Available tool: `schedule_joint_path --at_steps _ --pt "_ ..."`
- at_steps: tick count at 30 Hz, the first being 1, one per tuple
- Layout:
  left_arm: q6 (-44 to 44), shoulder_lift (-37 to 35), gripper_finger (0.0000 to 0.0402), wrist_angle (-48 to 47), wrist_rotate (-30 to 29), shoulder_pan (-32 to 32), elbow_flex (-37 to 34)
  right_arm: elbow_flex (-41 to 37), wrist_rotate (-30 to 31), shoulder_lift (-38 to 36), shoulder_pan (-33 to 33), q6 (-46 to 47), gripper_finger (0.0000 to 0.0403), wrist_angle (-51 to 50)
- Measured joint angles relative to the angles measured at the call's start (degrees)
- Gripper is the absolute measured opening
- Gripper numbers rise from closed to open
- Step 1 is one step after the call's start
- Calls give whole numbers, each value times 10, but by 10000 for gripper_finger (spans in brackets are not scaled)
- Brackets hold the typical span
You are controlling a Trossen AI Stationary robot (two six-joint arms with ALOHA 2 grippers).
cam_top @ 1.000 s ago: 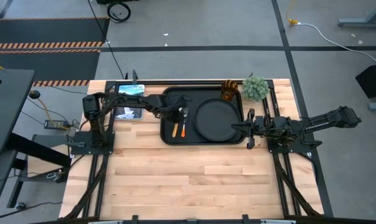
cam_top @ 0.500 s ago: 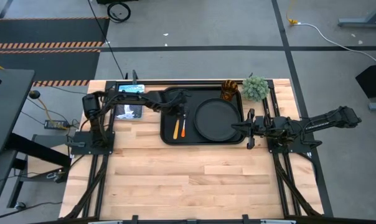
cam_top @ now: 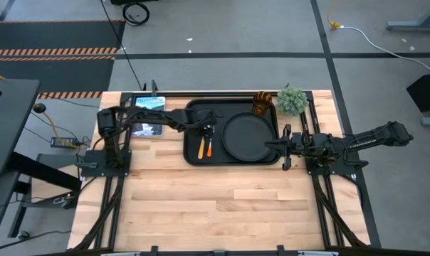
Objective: Pick and place plate/cup/fork/spoon on tray
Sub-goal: Put the yellow spoon on the black tray on the left side of the orange fork
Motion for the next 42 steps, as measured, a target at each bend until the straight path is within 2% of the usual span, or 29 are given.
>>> schedule_joint_path --at_steps 12,22,30,37,42 --pt "6 35 207 -4 0 -3 0 0 0 0 0 0 34 0" --pt "62 50 114 -12 -4 -2 1 0 0 0 0 0 34 0" --pt "72 26 16 -32 12 9 1 0 0 0 0 0 34 0" --pt "72 -14 11 -42 9 17 1 0 0 0 0 0 34 0" --pt "55 -16 8 -49 -7 12 0 0 0 0 0 0 34 0"
